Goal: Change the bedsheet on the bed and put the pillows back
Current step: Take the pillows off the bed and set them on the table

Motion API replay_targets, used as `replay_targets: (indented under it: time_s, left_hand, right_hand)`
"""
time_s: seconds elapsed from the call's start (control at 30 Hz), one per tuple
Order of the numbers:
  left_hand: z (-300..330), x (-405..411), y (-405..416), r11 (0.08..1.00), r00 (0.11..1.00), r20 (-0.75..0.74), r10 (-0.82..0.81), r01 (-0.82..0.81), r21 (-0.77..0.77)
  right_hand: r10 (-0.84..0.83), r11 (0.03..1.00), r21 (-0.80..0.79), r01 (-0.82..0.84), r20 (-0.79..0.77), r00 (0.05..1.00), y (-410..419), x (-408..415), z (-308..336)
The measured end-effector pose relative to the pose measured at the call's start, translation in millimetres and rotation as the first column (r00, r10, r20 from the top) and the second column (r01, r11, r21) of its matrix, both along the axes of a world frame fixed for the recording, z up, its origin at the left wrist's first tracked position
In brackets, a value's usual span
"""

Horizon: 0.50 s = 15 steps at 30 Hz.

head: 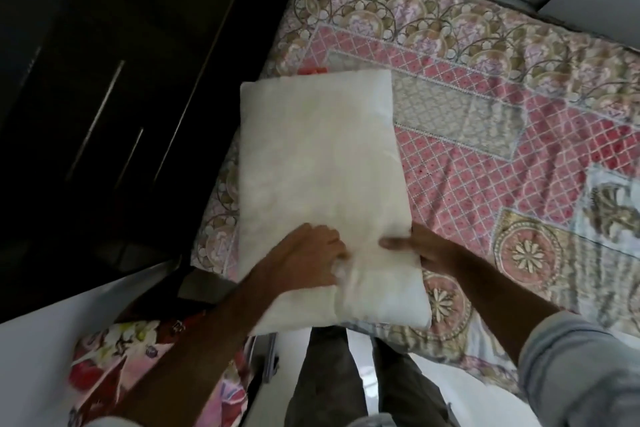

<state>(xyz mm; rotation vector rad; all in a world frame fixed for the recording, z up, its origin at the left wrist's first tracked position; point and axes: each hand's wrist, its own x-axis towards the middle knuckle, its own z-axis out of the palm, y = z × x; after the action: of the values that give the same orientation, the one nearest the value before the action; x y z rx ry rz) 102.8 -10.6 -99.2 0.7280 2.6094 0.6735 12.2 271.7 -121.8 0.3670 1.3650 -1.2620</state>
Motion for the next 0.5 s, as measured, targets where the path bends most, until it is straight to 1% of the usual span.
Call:
replay_targets:
  time_s: [0.07, 0.1, 0.13, 0.17, 0.2, 0.23, 0.27, 0.3, 0.33, 0.37, 0.4, 0.47, 0.5]
  left_hand:
    - [-23, 27, -10, 0.981, 0.969, 0.16, 0.19, -0.195, 0.013]
    - [-34, 35, -18, 0.944, 0.93, 0.172, 0.325, -0.33, 0.002]
    - [-45, 40, -29, 0.878, 0.869, 0.14, 0.474, -0.478, -0.005]
    - [-52, 39, -40, 0.784, 0.78, 0.102, 0.618, -0.62, -0.007]
    - [-58, 35, -50, 0.658, 0.653, 0.128, 0.746, -0.753, 0.005]
    - [-64, 29, -61, 0.507, 0.497, 0.233, 0.836, -0.862, 0.018]
    - [-67, 21, -69, 0.347, 0.334, 0.383, 0.861, -0.937, 0.039]
    - [-70, 12, -77, 0.211, 0.204, 0.538, 0.818, -0.976, 0.049]
    - [-70, 2, -80, 0.107, 0.114, 0.669, 0.734, -0.993, 0.051]
    - [-70, -5, -82, 0.05, 0.064, 0.736, 0.674, -0.998, 0.04]
    - [-68, -10, -79, 0.024, 0.042, 0.771, 0.636, -0.999, 0.034]
    - [-61, -14, -69, -0.051, 0.025, 0.775, 0.631, -0.996, 0.074]
    - [-56, -14, -63, -0.085, 0.026, 0.75, 0.66, -0.99, 0.11]
  right_hand:
    - [0.121, 0.989, 0.093, -0.116, -0.053, 0.991, 15, 20, -9]
    - [0.134, 0.982, 0.148, -0.122, -0.073, 0.988, 20, 27, -16]
    - [0.119, 0.979, 0.18, -0.101, -0.091, 0.989, 21, 31, -21]
    - [0.084, 0.979, 0.194, -0.061, -0.112, 0.99, 20, 30, -25]
    - [0.049, 0.981, 0.193, -0.022, -0.138, 0.989, 15, 27, -25]
    - [0.014, 0.982, 0.19, 0.018, -0.165, 0.986, 7, 20, -24]
    - [-0.033, 0.983, 0.171, 0.068, -0.2, 0.979, -3, 9, -20]
    - [-0.086, 0.98, 0.155, 0.124, -0.234, 0.968, -13, -4, -18]
    - [-0.139, 0.972, 0.148, 0.183, -0.268, 0.953, -21, -17, -17]
    - [-0.178, 0.964, 0.141, 0.227, -0.295, 0.939, -28, -28, -17]
    - [-0.196, 0.961, 0.123, 0.246, -0.323, 0.926, -34, -38, -14]
    - [-0.208, 0.966, 0.077, 0.247, -0.339, 0.917, -38, -47, -6]
    - [-0.224, 0.966, 0.053, 0.255, -0.327, 0.918, -36, -47, 0]
